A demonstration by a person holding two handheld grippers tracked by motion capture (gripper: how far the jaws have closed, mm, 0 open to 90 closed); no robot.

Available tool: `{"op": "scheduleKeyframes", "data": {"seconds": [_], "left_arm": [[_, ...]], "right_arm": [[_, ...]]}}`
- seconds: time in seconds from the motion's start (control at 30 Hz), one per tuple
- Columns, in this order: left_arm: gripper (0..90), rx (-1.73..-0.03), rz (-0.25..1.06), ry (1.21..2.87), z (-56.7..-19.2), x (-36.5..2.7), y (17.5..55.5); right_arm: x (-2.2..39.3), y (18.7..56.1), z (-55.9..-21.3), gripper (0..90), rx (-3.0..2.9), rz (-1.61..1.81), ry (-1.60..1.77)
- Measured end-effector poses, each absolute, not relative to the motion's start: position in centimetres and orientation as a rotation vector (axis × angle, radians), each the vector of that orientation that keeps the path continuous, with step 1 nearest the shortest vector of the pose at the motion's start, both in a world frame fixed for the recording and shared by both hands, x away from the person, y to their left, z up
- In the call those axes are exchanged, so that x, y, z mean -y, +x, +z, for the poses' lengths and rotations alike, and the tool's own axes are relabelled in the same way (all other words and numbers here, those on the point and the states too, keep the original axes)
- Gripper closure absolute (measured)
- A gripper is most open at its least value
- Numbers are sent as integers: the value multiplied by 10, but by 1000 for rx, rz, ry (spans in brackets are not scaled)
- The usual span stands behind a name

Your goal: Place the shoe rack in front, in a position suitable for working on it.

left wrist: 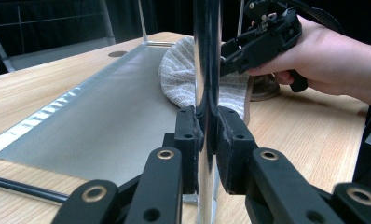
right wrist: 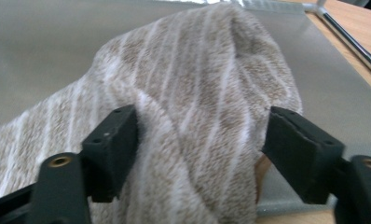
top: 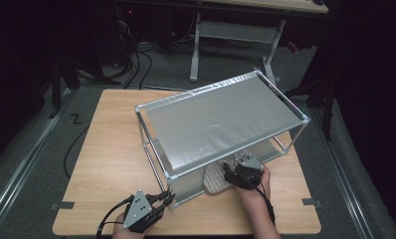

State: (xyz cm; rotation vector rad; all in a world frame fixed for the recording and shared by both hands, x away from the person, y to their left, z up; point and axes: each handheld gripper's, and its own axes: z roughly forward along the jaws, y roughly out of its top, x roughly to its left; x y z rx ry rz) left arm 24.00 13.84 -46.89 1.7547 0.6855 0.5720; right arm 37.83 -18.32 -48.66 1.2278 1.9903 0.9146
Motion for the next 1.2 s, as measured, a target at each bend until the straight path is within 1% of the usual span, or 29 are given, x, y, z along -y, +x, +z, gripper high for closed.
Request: {"op": "scheduleKeyframes", "data": {"seconds": [0.03, 0.13, 0.17, 0.2, 0.23, 0.3, 0.33, 0.37, 0.4, 0.43, 0.63, 0.73, 0.83, 0.87, 1.2], "left_arm": [[789, -688, 573, 1755, -469, -139, 239], [778, -689, 574, 1753, -469, -139, 239], [767, -686, 586, 1753, -468, -139, 237], [749, -686, 586, 1753, -468, -139, 237], [749, -683, 592, 1755, -468, -140, 236], [706, -673, 601, 1762, -467, -141, 234], [708, -674, 610, 1760, -467, -141, 232], [722, -674, 610, 1760, -467, -141, 232], [722, -675, 611, 1755, -467, -142, 231], [777, -675, 617, 1751, -466, -142, 231], [788, -685, 615, 1751, -465, -143, 231], [789, -685, 613, 1751, -465, -144, 231], [789, -684, 611, 1749, -465, -144, 231], [789, -685, 609, 1748, -466, -143, 232], [789, -685, 609, 1747, -466, -143, 232]], "right_arm": [[184, 380, -486, 190, -1988, 917, 1234], [186, 387, -490, 166, -2021, 923, 1291], [187, 389, -492, 174, -2028, 916, 1303], [187, 391, -494, 215, -2053, 917, 1309], [187, 391, -494, 215, -2053, 917, 1309], [185, 392, -497, 312, -2112, 920, 1270], [179, 390, -498, 423, -2133, 933, 1245], [177, 388, -498, 457, -2137, 936, 1242], [177, 388, -498, 457, -2137, 936, 1242], [171, 385, -498, 493, -2162, 939, 1214], [154, 375, -499, 499, -2216, 959, 1127], [135, 365, -499, 500, -2267, 971, 1029], [126, 361, -500, 501, -2292, 984, 976], [116, 356, -500, 508, -2315, 994, 926], [78, 334, -500, 526, -2410, 1061, 816]]}}
